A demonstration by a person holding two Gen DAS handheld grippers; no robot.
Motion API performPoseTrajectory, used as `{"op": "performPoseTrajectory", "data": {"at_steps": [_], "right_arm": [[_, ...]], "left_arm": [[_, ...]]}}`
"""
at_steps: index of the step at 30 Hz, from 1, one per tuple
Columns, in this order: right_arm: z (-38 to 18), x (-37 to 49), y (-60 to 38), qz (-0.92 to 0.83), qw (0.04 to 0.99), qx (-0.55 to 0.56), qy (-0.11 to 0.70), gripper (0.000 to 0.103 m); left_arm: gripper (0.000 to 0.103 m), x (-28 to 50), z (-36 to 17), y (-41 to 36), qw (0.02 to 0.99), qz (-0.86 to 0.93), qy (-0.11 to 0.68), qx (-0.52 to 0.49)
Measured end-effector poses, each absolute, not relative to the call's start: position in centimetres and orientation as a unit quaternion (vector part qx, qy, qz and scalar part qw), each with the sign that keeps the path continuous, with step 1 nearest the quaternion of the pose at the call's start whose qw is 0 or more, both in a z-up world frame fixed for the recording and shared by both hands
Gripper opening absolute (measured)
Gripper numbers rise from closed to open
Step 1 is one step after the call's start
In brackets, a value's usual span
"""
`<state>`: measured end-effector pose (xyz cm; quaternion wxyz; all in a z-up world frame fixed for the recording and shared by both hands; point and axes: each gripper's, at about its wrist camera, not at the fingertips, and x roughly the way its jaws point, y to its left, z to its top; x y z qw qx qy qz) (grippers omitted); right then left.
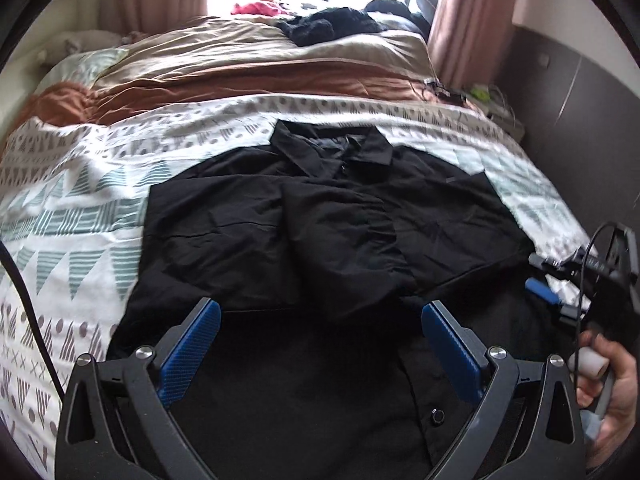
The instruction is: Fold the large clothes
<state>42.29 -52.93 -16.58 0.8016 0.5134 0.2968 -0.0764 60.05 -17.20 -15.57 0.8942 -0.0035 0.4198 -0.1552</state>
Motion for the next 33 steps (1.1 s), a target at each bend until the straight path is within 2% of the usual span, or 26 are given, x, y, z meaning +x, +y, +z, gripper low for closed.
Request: {"op": "performPoseTrajectory", "data": {"at_steps": [3, 5, 6, 7, 9, 10, 11, 14, 17, 24, 33], "right_arm": [[-17.4, 42.6, -53.5, -0.071, 0.799, 0.511, 0.31, 0.036], [-17.7, 43.0, -53.6, -0.066, 0.798, 0.512, 0.312, 0.036], [-17.7, 43.0, -54.0, -0.065, 0.8, 0.508, 0.314, 0.034], [-17.7, 43.1, -54.0, -0.066, 0.803, 0.502, 0.316, 0.028], [-17.6, 43.4, -54.2, -0.069, 0.807, 0.492, 0.319, 0.02], [-17.6, 43.4, -54.3, -0.069, 0.809, 0.49, 0.318, 0.013], [-17.6, 43.5, -54.2, -0.07, 0.809, 0.489, 0.319, 0.011], [-17.7, 43.5, -54.3, -0.07, 0.804, 0.496, 0.32, 0.008], [-17.8, 43.8, -54.1, -0.071, 0.8, 0.502, 0.319, 0.008], [-18.3, 44.3, -54.2, -0.068, 0.789, 0.517, 0.326, 0.008], [-18.6, 44.6, -54.5, -0.069, 0.79, 0.521, 0.316, 0.008]], "left_arm": [[0.102, 61.3, -17.1, -19.3, 0.887, -0.151, 0.436, 0.03], [0.097, 62.2, -18.2, -20.5, 0.879, -0.15, 0.45, 0.047], [0.097, 62.6, -18.7, -21.0, 0.876, -0.15, 0.455, 0.055], [0.097, 63.0, -19.2, -21.6, 0.873, -0.149, 0.458, 0.07], [0.089, 63.4, -19.7, -22.4, 0.872, -0.139, 0.459, 0.095], [0.079, 63.8, -19.9, -22.5, 0.872, -0.133, 0.46, 0.103], [0.068, 64.1, -19.9, -22.4, 0.875, -0.126, 0.456, 0.105], [0.065, 65.0, -19.3, -21.8, 0.884, -0.1, 0.44, 0.117], [0.055, 66.1, -19.0, -20.3, 0.886, -0.073, 0.441, 0.125], [0.056, 67.5, -17.7, -13.5, 0.891, -0.034, 0.45, 0.054], [0.056, 67.3, -18.7, -6.5, 0.867, -0.035, 0.481, -0.126]]}}
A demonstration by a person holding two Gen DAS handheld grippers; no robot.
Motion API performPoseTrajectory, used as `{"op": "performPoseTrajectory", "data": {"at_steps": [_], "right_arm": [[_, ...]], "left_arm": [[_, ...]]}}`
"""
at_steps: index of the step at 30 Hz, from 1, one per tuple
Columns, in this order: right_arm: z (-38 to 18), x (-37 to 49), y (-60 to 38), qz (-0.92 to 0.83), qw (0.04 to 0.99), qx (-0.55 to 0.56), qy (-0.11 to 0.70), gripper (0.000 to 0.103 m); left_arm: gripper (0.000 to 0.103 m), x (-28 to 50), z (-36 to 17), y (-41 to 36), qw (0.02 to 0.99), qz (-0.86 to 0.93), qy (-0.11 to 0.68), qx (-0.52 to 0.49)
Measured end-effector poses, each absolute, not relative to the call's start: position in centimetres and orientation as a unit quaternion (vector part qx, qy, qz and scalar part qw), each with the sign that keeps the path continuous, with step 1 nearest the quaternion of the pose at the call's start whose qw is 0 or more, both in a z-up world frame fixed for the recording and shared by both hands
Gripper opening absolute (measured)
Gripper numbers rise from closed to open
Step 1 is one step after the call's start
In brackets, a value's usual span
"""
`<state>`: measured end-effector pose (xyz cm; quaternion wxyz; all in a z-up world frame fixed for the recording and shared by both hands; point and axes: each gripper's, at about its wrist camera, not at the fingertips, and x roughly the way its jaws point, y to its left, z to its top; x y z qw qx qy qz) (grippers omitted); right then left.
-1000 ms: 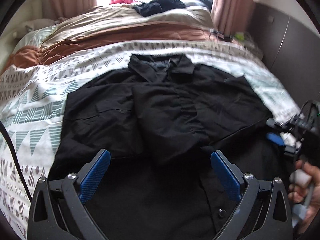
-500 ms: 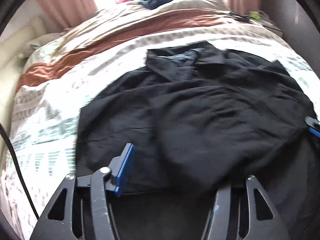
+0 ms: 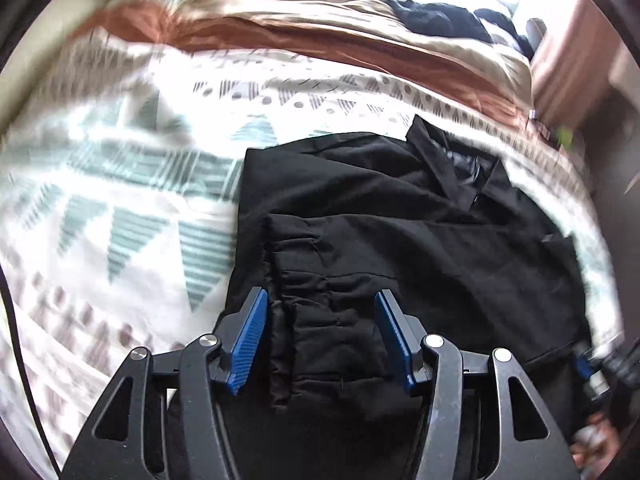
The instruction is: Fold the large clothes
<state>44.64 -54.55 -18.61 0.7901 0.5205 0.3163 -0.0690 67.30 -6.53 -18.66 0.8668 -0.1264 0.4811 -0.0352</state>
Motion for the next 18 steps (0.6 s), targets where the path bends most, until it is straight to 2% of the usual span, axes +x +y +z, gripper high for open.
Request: {"op": "performPoseTrajectory", "data": {"at_steps": [7, 10, 13, 16, 18], "right_arm": [[-19.1, 44.1, -55.6, -0.069, 0.792, 0.533, 0.29, 0.008], [-19.3, 43.7, -56.3, -0.071, 0.794, 0.538, 0.274, 0.003], [-19.9, 43.0, -56.9, -0.074, 0.79, 0.552, 0.258, 0.003], [-20.4, 42.9, -57.1, -0.068, 0.785, 0.562, 0.252, 0.003], [-20.4, 43.1, -56.6, -0.07, 0.785, 0.559, 0.258, 0.003]], "left_arm": [[0.056, 68.0, -20.1, -7.8, 0.851, -0.056, 0.512, -0.106], [0.03, 68.5, -19.8, -9.0, 0.857, -0.052, 0.507, -0.076], [0.02, 69.7, -19.5, -10.2, 0.858, -0.062, 0.507, -0.052], [0.019, 71.0, -19.6, -10.5, 0.858, -0.06, 0.508, -0.04], [0.012, 71.7, -19.8, -10.4, 0.859, -0.049, 0.508, -0.032]]}}
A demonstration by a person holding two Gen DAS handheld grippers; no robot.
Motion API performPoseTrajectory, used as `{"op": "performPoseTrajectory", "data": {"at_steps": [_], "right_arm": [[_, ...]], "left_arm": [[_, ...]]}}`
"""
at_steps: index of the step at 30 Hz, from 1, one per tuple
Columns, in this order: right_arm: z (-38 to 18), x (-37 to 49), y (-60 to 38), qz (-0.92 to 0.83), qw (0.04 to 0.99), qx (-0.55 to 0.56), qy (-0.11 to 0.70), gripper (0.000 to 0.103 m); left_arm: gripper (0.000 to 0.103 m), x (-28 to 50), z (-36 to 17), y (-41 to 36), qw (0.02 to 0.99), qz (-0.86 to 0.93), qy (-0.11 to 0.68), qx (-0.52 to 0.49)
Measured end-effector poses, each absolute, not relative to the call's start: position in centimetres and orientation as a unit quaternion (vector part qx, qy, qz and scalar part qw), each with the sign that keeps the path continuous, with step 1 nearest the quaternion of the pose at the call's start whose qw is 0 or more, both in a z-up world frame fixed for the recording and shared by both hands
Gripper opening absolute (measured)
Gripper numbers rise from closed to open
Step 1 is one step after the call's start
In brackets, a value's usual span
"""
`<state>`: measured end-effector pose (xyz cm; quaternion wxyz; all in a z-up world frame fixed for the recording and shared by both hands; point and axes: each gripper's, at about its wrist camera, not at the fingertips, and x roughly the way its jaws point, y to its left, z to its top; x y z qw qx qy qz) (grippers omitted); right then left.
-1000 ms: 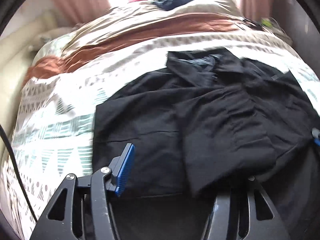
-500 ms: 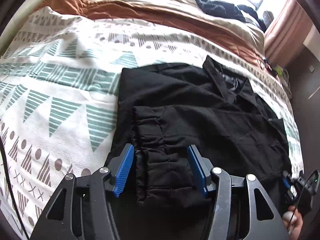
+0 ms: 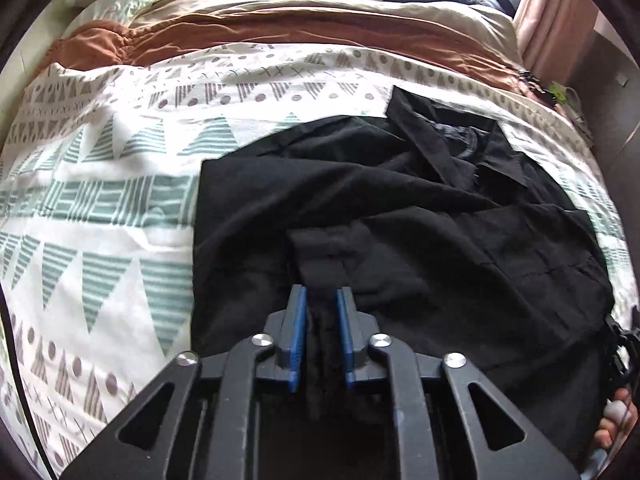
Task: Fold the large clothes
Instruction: 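Fold the shirt side inward with the right tool while the left tool holds the fabric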
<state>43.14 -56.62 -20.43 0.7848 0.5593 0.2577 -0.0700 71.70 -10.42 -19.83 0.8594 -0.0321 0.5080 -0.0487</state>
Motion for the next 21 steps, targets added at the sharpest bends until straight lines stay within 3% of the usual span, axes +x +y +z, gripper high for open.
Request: {"op": "performPoseTrajectory", "data": {"at_steps": [8, 11, 12, 13, 14, 16, 21], "right_arm": [[-20.4, 44.7, -55.7, -0.07, 0.776, 0.553, 0.295, 0.007], [-20.0, 45.4, -56.1, -0.064, 0.767, 0.565, 0.298, 0.017], [-19.7, 45.4, -56.1, -0.061, 0.769, 0.562, 0.3, 0.025], [-19.5, 45.5, -56.0, -0.059, 0.77, 0.559, 0.301, 0.032], [-19.3, 45.6, -55.9, -0.057, 0.772, 0.556, 0.303, 0.035], [-19.0, 45.9, -55.5, -0.058, 0.772, 0.553, 0.309, 0.038], [-19.0, 46.3, -55.4, -0.06, 0.771, 0.544, 0.327, 0.038]], "left_arm": [[0.012, 73.3, -18.8, -8.0, 0.864, -0.039, 0.499, -0.049], [0.016, 72.5, -17.2, -7.4, 0.868, -0.05, 0.492, -0.054], [0.021, 72.0, -16.8, -7.3, 0.866, -0.064, 0.492, -0.06], [0.037, 71.8, -16.7, -7.5, 0.864, -0.074, 0.494, -0.064], [0.066, 71.5, -16.7, -7.7, 0.861, -0.083, 0.498, -0.066], [0.089, 70.5, -16.8, -8.2, 0.858, -0.098, 0.5, -0.064], [0.089, 69.7, -18.6, -8.4, 0.839, -0.107, 0.526, -0.095]]}}
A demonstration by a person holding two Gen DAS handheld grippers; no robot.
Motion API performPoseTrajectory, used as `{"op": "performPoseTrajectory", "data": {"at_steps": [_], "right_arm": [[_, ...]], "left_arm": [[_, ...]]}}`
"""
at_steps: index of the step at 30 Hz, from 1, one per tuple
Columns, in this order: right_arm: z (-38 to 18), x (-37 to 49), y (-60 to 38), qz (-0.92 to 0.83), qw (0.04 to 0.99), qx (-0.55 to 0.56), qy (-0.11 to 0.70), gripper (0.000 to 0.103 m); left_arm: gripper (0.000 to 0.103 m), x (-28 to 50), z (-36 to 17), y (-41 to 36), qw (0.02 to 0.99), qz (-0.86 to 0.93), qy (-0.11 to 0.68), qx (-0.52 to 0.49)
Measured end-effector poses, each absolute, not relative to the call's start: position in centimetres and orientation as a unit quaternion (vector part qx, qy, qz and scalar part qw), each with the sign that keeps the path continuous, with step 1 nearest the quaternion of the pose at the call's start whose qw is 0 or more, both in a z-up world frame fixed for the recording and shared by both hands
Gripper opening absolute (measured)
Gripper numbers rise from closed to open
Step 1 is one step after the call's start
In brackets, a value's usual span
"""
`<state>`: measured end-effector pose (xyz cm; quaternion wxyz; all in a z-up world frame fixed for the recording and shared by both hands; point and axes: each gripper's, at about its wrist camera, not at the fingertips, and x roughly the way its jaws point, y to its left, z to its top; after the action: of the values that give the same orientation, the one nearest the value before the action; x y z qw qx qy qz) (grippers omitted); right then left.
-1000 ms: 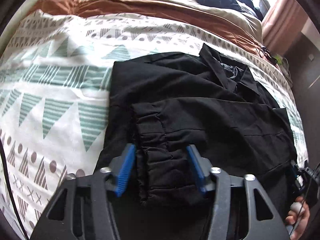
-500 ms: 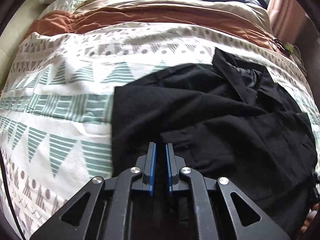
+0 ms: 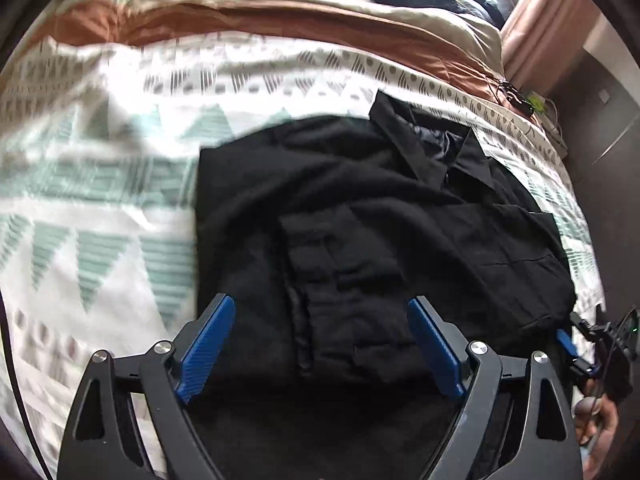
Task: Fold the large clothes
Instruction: 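Fold the shirt side inward with the right tool while the left tool holds the fabric, then open both tools and pull them back from the folded black shirt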
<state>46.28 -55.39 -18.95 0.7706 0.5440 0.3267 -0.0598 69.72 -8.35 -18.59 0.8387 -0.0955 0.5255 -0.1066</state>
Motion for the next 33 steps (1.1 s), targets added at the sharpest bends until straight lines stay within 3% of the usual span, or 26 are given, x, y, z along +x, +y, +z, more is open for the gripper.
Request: {"op": "performPoseTrajectory", "data": {"at_steps": [3, 5, 8, 11, 12, 18, 22, 23, 24, 25, 26, 28, 33], "right_arm": [[-18.9, 46.8, -55.4, -0.061, 0.775, 0.536, 0.329, 0.038], [-19.0, 46.6, -55.4, -0.064, 0.777, 0.536, 0.325, 0.038], [-18.9, 46.9, -55.2, -0.062, 0.782, 0.522, 0.334, 0.038], [-18.8, 47.2, -55.1, -0.056, 0.786, 0.513, 0.34, 0.038], [-18.8, 47.3, -55.0, -0.055, 0.786, 0.512, 0.342, 0.038], [-18.9, 47.3, -55.4, -0.055, 0.779, 0.519, 0.347, 0.038], [-18.9, 46.4, -55.9, -0.06, 0.765, 0.539, 0.346, 0.042], [-18.8, 46.3, -55.8, -0.059, 0.766, 0.541, 0.343, 0.047], [-18.5, 46.0, -55.7, -0.054, 0.767, 0.542, 0.338, 0.061], [-18.1, 45.8, -55.5, -0.051, 0.77, 0.54, 0.337, 0.076], [-17.7, 45.6, -55.4, -0.05, 0.773, 0.536, 0.336, 0.08], [-16.7, 44.9, -55.1, -0.053, 0.784, 0.521, 0.334, 0.08], [-14.2, 42.7, -54.6, -0.057, 0.814, 0.483, 0.317, 0.08]], "left_arm": [[0.081, 69.7, -20.0, -9.0, 0.829, -0.118, 0.538, -0.099], [0.057, 69.8, -20.8, -9.5, 0.818, -0.124, 0.553, -0.098], [0.048, 70.5, -22.5, -10.1, 0.794, -0.118, 0.589, -0.097], [0.023, 71.3, -22.6, -10.1, 0.795, -0.109, 0.589, -0.092], [0.019, 71.5, -22.4, -9.9, 0.798, -0.11, 0.585, -0.098], [0.016, 72.4, -21.8, -9.9, 0.819, -0.09, 0.561, -0.078], [0.019, 71.8, -21.6, -9.5, 0.818, -0.094, 0.56, -0.091], [0.022, 71.6, -21.4, -9.2, 0.819, -0.093, 0.559, -0.093], [0.024, 71.1, -20.8, -9.0, 0.824, -0.094, 0.551, -0.094], [0.039, 70.8, -20.3, -8.7, 0.828, -0.096, 0.544, -0.092], [0.062, 70.3, -19.7, -8.5, 0.833, -0.097, 0.537, -0.092], [0.091, 69.3, -18.5, -8.0, 0.842, -0.102, 0.521, -0.097], [0.091, 65.4, -14.9, -6.3, 0.863, -0.116, 0.48, -0.106]]}}
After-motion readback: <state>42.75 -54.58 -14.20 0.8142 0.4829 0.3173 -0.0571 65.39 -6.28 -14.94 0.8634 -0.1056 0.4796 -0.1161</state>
